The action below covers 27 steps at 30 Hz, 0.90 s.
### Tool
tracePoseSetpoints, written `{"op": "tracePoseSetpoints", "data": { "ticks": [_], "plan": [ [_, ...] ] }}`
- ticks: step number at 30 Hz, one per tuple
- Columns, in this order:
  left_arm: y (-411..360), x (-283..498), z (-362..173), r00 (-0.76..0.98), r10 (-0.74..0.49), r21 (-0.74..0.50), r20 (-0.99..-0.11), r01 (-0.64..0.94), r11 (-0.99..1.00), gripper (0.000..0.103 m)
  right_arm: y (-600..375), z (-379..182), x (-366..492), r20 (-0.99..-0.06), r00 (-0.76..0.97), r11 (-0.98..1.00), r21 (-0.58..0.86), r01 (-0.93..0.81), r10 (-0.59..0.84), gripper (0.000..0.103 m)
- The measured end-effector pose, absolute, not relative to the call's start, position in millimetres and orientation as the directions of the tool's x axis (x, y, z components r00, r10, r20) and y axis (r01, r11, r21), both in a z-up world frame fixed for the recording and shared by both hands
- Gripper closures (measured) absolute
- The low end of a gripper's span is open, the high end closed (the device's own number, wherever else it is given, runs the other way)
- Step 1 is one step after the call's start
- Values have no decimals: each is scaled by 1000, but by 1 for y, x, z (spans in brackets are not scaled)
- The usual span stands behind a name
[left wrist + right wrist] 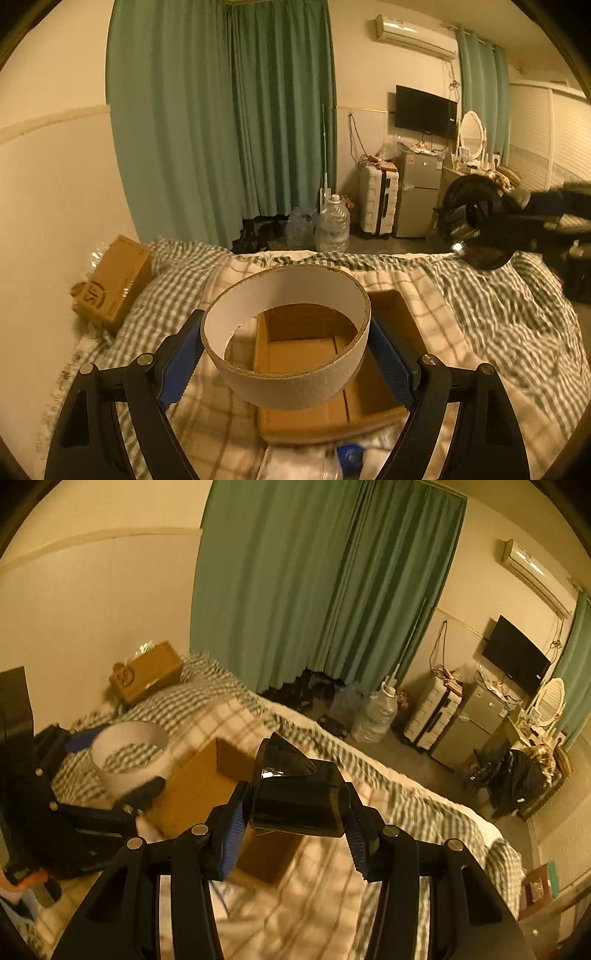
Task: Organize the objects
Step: 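Carry the ring and black part into the box and open both grippers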
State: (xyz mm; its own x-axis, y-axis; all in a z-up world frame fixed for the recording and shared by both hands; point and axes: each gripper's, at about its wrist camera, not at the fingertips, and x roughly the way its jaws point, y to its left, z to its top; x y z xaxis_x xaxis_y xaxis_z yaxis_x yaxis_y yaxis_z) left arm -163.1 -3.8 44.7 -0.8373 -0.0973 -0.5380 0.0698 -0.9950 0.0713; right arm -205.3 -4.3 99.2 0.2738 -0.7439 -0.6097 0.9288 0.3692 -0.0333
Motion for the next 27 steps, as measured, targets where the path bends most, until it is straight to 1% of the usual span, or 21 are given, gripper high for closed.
{"op": "tracePoseSetpoints", "data": {
  "ticks": [3,7,10,14,17,19,20,21,22,23,27],
  "plan": [
    [-6,-184,23,-828,-90,57,-553,70,-996,16,-31,75,-199,-614,325,380,45,924,-719,55],
    [-1,-198,-10,-809,-112,96,-576,69,-993,16,-58,26,-184,-629,331,371,73,926,-704,55],
    [-2,-205,-29,-797,-127,116,-591,72,-991,16,-72,-9,-181,-651,370,371,143,917,-663,55],
    [-4,-212,-44,-782,-132,111,-609,80,-991,16,-80,-33,-180,-677,366,375,143,916,-638,55],
    [-2,-213,-50,-780,-131,115,-612,76,-990,16,-87,-44,-185,-676,388,374,175,911,-627,55],
    [-1,-211,-50,-779,-130,113,-613,77,-991,14,-88,-49,-191,-673,379,352,185,918,-635,54],
    [-2,-211,-50,-779,-132,111,-613,80,-991,13,-87,-49,-193,-672,375,344,187,920,-639,51],
    [-3,-208,-48,-778,-136,107,-614,89,-990,6,-86,-47,-196,-666,377,337,195,921,-644,35],
    [-4,-205,-46,-779,-138,103,-612,94,-990,0,-83,-44,-200,-656,380,329,207,922,-653,27],
    [-4,-202,-44,-782,-138,97,-607,99,-990,0,-79,-40,-205,-646,381,322,214,922,-662,20],
    [-7,-178,-24,-792,-133,75,-595,111,-991,0,-59,-19,-217,-620,343,288,191,938,-706,19]
  ]
}}
